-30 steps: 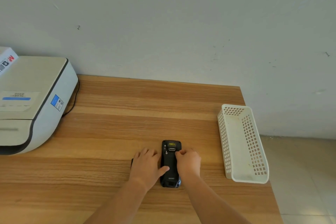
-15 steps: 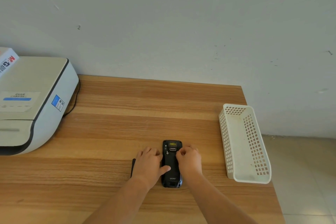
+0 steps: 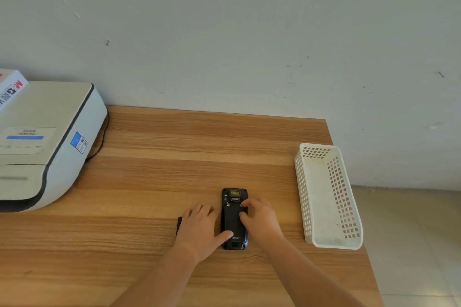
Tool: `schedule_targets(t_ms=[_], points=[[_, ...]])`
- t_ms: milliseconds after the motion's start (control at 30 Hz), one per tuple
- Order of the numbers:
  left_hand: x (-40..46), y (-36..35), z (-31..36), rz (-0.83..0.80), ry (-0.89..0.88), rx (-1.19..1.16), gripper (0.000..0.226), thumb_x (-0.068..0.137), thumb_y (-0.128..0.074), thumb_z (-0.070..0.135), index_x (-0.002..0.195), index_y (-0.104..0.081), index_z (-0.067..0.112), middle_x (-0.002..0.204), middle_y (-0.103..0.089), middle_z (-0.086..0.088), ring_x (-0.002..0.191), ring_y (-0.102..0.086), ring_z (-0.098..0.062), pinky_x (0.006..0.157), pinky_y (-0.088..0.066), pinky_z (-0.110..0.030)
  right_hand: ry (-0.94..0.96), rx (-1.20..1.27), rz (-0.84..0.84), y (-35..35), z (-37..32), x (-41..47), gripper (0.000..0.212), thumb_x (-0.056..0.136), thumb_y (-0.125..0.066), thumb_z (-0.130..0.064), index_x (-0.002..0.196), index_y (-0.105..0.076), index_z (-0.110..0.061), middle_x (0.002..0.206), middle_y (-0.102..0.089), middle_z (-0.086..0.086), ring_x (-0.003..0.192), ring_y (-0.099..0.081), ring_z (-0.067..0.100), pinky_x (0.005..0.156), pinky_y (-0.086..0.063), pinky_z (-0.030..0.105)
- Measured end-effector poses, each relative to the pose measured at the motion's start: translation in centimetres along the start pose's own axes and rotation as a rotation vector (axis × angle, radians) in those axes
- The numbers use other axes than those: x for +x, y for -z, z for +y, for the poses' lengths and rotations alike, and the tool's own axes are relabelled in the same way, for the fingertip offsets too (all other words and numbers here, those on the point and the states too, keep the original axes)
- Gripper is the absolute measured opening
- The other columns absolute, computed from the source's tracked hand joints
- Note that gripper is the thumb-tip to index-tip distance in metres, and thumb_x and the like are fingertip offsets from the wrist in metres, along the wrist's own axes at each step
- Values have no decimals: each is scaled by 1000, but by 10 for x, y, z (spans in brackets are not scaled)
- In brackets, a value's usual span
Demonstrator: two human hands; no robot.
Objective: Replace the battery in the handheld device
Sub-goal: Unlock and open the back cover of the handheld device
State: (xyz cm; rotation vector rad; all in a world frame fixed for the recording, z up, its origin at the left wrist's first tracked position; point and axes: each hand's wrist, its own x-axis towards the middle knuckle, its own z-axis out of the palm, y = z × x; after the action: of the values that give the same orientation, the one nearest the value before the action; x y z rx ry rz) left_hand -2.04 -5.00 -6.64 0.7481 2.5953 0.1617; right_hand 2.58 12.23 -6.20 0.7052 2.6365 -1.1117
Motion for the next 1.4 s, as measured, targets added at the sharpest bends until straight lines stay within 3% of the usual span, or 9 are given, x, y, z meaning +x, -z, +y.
schedule_targets(t_ms=[133,267,400,733,1000,1133,1300,1400], points=[[-14,-6,-2,-4,-37,29,86,75,-40,81,142,-38,27,138,-43,7,131,-34,-17,113,-24,-40,139,-248,-9,-11,-10,-11,43,92,-56,-45,130,-54,-25,132,-38,-8,121,-36,12,98,-43,28],[-20,-10,4,28,-83,63,78,74,-46,76,134,-42,27,132,-45,8,126,-36,-17,111,-24,-38,107,-413,-8,-17,-20,-14,53,90,-51,-54,134,-45,-26,136,-32,1,123,-33,21,104,-37,36],[-18,-15,6,37,-55,69,75,76,-47,75,134,-42,27,132,-45,8,127,-36,-17,112,-23,-39,68,-438,-14,-22,-22,-13,57,87,-54,-53,135,-38,-27,135,-31,4,123,-33,23,101,-38,37],[-12,-16,2,39,-59,69,74,73,-50,76,130,-47,29,126,-47,8,123,-39,-17,108,-26,-39,-24,-326,-49,-29,-28,0,60,77,-69,-44,124,-40,-22,128,-27,6,115,-32,23,95,-45,32],[-10,-16,1,40,-37,74,78,68,-52,78,129,-48,29,126,-48,7,123,-40,-18,108,-28,-41,-24,-294,-43,-26,-32,3,59,75,-70,-44,120,-37,-23,121,-31,3,109,-35,21,90,-46,34],[-11,-11,0,43,-20,43,77,65,-55,78,125,-48,31,127,-48,9,123,-40,-17,107,-28,-39,-16,-308,-49,-27,-31,-6,62,76,-69,-40,125,-35,-24,121,-33,2,111,-37,21,94,-46,37],[-15,2,-14,-5,4,52,91,72,-59,74,145,-34,26,145,-38,5,137,-29,-19,116,-20,-41,-30,-312,-27,-32,-30,-13,74,82,-68,-39,141,-27,-21,132,-30,5,117,-37,22,98,-44,34],[-20,7,-22,12,20,48,85,78,-55,71,147,-32,26,147,-37,4,138,-28,-19,116,-20,-41,-64,-327,-8,-35,-34,-16,74,83,-66,-43,142,-27,-20,136,-27,6,118,-35,23,99,-43,34]])
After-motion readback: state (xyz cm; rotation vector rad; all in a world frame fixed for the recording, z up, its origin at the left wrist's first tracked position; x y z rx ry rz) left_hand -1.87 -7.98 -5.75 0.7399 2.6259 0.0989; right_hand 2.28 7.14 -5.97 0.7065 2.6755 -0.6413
